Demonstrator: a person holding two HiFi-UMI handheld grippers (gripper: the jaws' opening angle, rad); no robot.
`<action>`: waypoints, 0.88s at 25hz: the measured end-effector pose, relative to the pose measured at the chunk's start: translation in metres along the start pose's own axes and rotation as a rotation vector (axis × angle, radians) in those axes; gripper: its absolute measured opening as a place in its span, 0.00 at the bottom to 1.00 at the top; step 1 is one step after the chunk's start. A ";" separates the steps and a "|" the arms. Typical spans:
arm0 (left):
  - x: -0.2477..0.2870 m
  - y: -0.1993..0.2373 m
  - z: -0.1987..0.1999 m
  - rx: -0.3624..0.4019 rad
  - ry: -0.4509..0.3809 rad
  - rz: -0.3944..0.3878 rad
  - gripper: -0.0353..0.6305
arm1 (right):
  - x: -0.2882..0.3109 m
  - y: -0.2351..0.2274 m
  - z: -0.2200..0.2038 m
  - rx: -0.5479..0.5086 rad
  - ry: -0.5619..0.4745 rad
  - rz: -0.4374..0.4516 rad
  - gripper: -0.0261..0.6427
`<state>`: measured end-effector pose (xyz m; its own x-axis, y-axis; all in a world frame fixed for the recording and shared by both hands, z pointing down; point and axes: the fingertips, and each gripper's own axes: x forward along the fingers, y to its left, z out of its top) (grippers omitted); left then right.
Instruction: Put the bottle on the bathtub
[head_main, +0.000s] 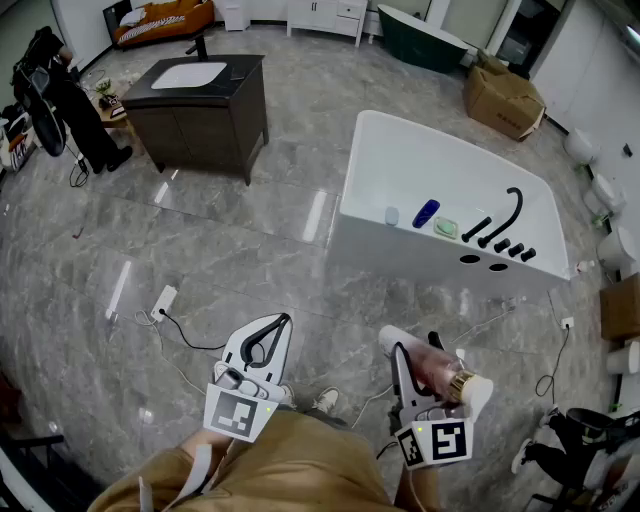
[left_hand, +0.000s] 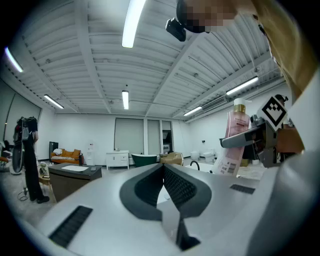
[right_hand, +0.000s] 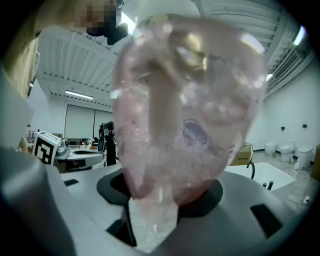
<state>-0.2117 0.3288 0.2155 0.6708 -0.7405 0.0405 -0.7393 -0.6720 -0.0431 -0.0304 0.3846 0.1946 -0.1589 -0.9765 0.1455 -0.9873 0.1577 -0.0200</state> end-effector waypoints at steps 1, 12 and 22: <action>0.000 -0.005 0.002 0.018 0.001 -0.011 0.06 | -0.002 0.000 0.002 -0.002 -0.006 -0.001 0.40; -0.008 -0.039 0.013 0.048 -0.014 -0.024 0.06 | -0.023 -0.003 0.007 -0.012 -0.036 0.026 0.40; 0.015 -0.061 0.014 0.077 -0.029 0.046 0.06 | -0.019 -0.036 -0.005 -0.053 -0.041 0.060 0.40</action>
<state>-0.1551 0.3585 0.2050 0.6385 -0.7696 0.0077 -0.7633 -0.6345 -0.1214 0.0085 0.3977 0.1972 -0.2190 -0.9700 0.1052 -0.9746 0.2227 0.0251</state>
